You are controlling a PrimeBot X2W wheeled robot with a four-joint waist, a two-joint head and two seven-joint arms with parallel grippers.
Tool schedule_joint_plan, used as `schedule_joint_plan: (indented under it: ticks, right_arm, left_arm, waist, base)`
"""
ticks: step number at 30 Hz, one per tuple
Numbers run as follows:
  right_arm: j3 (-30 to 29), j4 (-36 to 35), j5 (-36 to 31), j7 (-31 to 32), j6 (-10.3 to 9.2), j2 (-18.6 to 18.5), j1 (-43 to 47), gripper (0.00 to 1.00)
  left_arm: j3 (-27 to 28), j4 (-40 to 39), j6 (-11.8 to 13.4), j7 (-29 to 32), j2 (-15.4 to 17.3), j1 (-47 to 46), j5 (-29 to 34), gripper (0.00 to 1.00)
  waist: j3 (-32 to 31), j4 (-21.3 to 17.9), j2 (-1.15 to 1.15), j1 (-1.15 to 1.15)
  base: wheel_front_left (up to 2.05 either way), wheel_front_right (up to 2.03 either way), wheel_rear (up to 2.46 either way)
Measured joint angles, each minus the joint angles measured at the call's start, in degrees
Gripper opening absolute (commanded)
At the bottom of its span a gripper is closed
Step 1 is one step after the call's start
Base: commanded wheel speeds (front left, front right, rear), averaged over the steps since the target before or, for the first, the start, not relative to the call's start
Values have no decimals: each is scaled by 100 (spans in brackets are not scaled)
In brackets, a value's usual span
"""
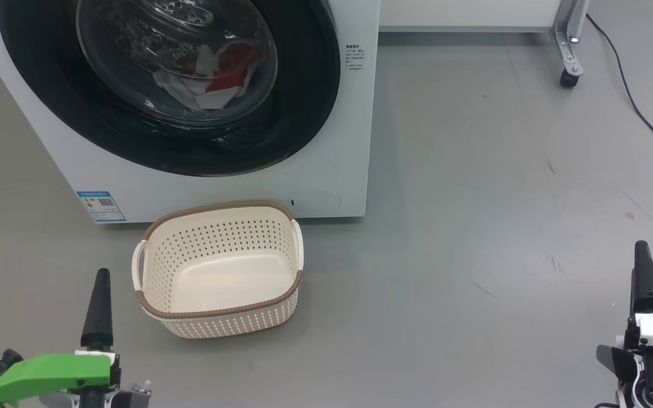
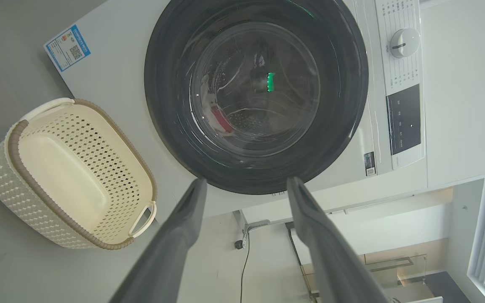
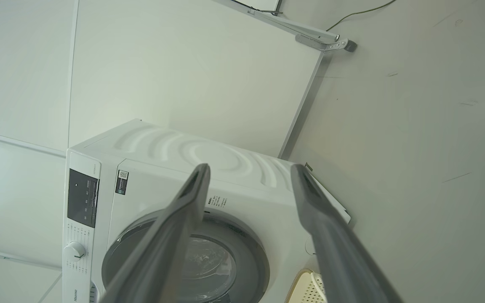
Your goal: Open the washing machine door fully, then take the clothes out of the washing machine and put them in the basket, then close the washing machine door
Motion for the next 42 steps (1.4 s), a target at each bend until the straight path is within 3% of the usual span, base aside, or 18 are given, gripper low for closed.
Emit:
schedule_joint_plan:
  ticks: [12, 27, 42]
  right_arm:
    - [137, -392, -1189, -223, -65, -15, 127, 100]
    - [590, -781, -2764, -506, -304, -51, 245, 100]
    - [1059, -825, -4385, -803, -566, -75, 439, 100]
  left_arm:
    - [-200, -276, -1, -205, 145, -9, 873, 100]
    - [-631, -515, -2, -506, 308, -9, 2341, 100]
    - [-897, -449, -2, -762, 504, 1, 4294, 100]
  waist:
    - [11, 27, 0, 0]
    - [79, 63, 0, 0]
    - [128, 142, 0, 0]
  base:
    - [0, 0, 0]
    - [0, 0, 0]
    - [0, 0, 0]
